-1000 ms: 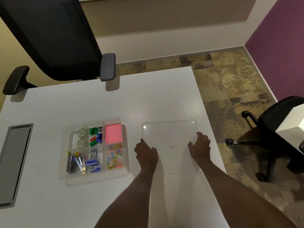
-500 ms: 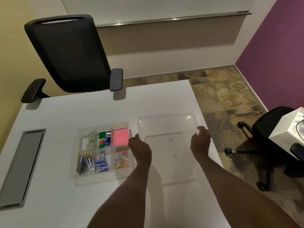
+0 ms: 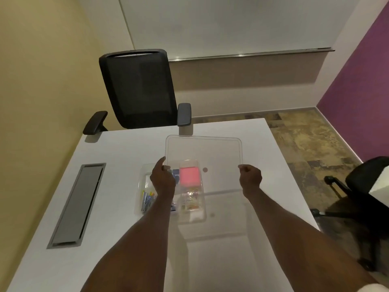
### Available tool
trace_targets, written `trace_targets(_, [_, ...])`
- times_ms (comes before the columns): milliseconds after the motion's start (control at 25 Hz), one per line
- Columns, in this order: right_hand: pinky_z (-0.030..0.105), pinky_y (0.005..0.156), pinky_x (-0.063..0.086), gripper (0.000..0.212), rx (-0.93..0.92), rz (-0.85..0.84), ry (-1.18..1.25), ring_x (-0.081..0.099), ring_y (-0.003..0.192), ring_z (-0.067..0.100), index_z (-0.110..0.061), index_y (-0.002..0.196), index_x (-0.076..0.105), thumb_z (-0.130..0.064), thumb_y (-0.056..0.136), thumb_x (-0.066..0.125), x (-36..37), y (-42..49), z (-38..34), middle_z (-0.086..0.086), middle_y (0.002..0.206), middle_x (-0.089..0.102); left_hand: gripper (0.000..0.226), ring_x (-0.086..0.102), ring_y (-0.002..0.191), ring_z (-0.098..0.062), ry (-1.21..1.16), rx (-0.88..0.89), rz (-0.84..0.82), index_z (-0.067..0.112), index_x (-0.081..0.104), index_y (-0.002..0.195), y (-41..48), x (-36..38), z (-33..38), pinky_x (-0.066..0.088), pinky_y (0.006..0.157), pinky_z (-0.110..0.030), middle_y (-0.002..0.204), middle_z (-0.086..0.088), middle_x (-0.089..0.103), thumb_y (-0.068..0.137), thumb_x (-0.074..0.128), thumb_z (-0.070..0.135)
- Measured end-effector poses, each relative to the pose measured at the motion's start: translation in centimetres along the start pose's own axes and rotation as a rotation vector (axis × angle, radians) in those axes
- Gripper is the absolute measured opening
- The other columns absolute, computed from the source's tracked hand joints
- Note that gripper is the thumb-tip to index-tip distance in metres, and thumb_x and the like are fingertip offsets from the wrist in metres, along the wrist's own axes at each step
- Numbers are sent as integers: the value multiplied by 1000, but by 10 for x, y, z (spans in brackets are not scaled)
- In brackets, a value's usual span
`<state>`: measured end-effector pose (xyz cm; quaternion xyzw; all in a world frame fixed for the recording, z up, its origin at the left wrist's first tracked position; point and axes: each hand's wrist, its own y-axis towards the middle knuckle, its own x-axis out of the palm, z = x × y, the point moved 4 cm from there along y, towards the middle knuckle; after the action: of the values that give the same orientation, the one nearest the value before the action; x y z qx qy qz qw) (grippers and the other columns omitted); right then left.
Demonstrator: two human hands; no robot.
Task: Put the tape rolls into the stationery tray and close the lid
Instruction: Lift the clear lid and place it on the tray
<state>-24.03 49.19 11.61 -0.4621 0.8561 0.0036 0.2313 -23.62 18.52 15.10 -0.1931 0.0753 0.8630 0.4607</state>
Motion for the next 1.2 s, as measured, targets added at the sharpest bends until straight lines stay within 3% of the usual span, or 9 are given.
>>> trace_targets(120, [34,97,52,20,-88,-16,32,68,109,30,0,102,77,-2,97,58,22,-31,-26,16,109,77,31,73,100,-40,28,61,-13,-4,73,115,28,-48,-7,58,99,-50,104,-23,77,95,50,-9])
trace_targets(280, [40,85,59,20,-141,-73,92,71,90,33,2,104,76,-2,97,58,54,-62,-49,20,104,76,28,74,105,-31,72,105,51,-1,77,106,51,-104,-12,58,100,-45,104,-17,80,94,52,-7])
trace_targets(400, [38,74,60,19,-140,-148,178,69,75,31,5,109,73,-3,100,58,76,-80,-60,26,102,74,26,74,96,-35,-36,89,62,-4,77,104,64,-132,-21,61,93,-49,100,-20,78,95,53,-7])
trace_targets(600, [52,99,56,23,-166,-310,239,68,105,46,13,117,67,12,97,55,93,-94,-64,32,114,69,18,68,97,-33,-386,-155,-74,-8,71,107,85,-155,-53,55,104,-45,102,-20,70,99,56,-8])
trace_targets(720, [51,102,54,27,-148,-403,267,66,113,42,12,121,64,13,95,58,93,-93,-60,32,119,68,18,61,101,-35,-521,-281,-197,-1,67,92,92,-165,-69,47,108,-44,100,-22,63,99,52,-7])
trace_targets(800, [48,100,56,24,-79,-399,311,69,110,40,10,119,66,5,96,62,88,-89,-54,30,117,70,13,68,97,-37,-598,-398,-222,1,64,92,93,-170,-79,54,102,-41,104,-24,66,101,55,3])
trace_targets(960, [53,97,57,23,45,-430,358,71,100,49,14,110,67,1,92,71,86,-86,-40,32,109,71,24,69,103,-37,-455,-352,-311,-17,67,110,92,-165,-99,60,89,-31,106,-31,71,91,71,-3])
trace_targets(1120, [56,94,57,31,82,-390,255,69,82,39,17,110,61,7,85,76,91,-84,-29,30,92,65,37,68,101,-38,-412,-382,-279,-14,63,120,89,-151,-109,55,101,-43,109,-33,68,85,73,-12])
trace_targets(1200, [56,94,57,36,109,-374,195,68,83,37,17,114,60,8,83,78,95,-82,-19,30,91,64,32,65,97,-35,-377,-380,-296,-11,65,116,87,-143,-113,56,95,-43,101,-28,67,85,72,-13])
